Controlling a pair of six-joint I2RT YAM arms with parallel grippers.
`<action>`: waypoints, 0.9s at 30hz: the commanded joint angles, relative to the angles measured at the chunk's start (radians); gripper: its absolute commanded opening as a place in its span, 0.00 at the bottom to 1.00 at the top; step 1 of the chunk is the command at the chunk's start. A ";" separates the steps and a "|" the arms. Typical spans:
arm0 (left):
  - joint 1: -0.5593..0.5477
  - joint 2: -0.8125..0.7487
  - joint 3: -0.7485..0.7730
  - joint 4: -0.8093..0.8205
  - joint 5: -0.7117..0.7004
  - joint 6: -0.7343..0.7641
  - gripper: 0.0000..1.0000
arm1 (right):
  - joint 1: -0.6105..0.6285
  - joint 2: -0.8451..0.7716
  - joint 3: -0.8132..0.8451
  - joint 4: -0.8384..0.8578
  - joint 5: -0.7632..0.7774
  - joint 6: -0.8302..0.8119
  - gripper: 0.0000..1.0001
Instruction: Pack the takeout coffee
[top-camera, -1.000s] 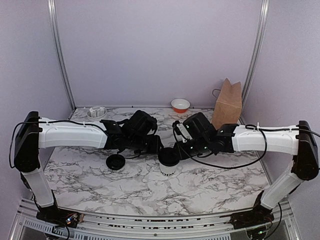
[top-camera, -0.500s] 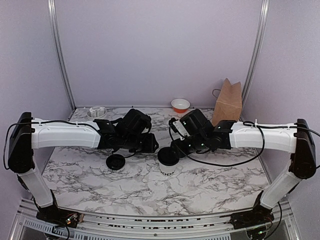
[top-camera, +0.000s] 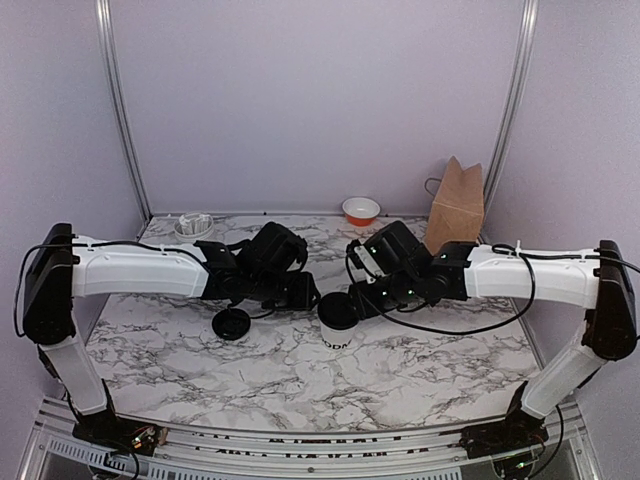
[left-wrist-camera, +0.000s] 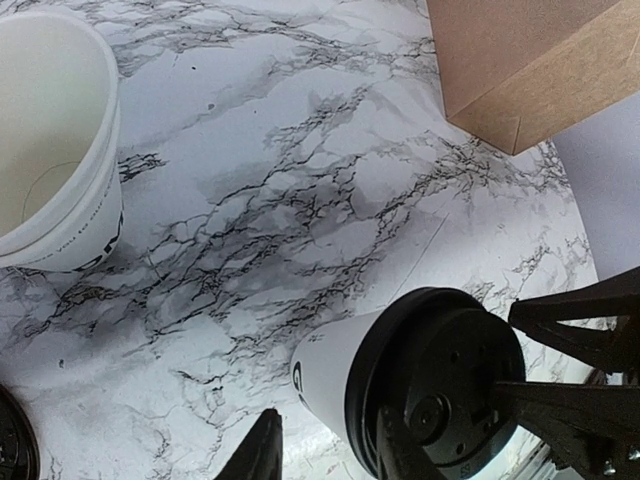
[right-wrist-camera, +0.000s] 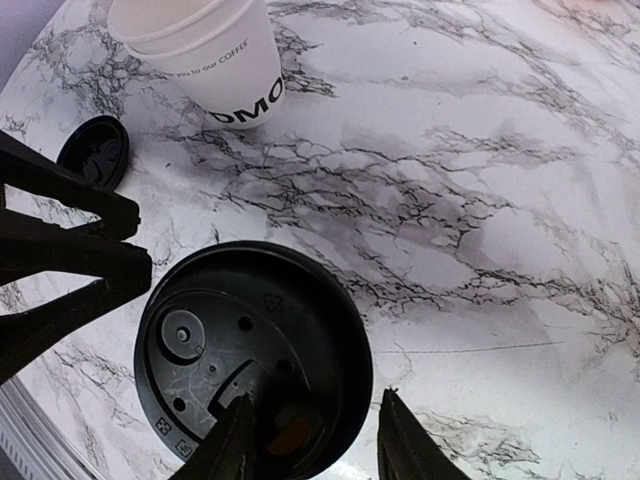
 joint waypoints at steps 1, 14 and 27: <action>0.004 0.029 0.032 -0.007 0.016 0.011 0.34 | 0.018 -0.002 0.018 0.005 -0.009 0.015 0.40; 0.009 0.035 0.043 -0.006 0.002 0.011 0.34 | 0.033 0.062 0.036 0.026 -0.017 -0.041 0.33; 0.008 0.072 -0.064 0.008 0.024 -0.027 0.34 | 0.034 0.075 0.026 0.038 -0.020 -0.051 0.32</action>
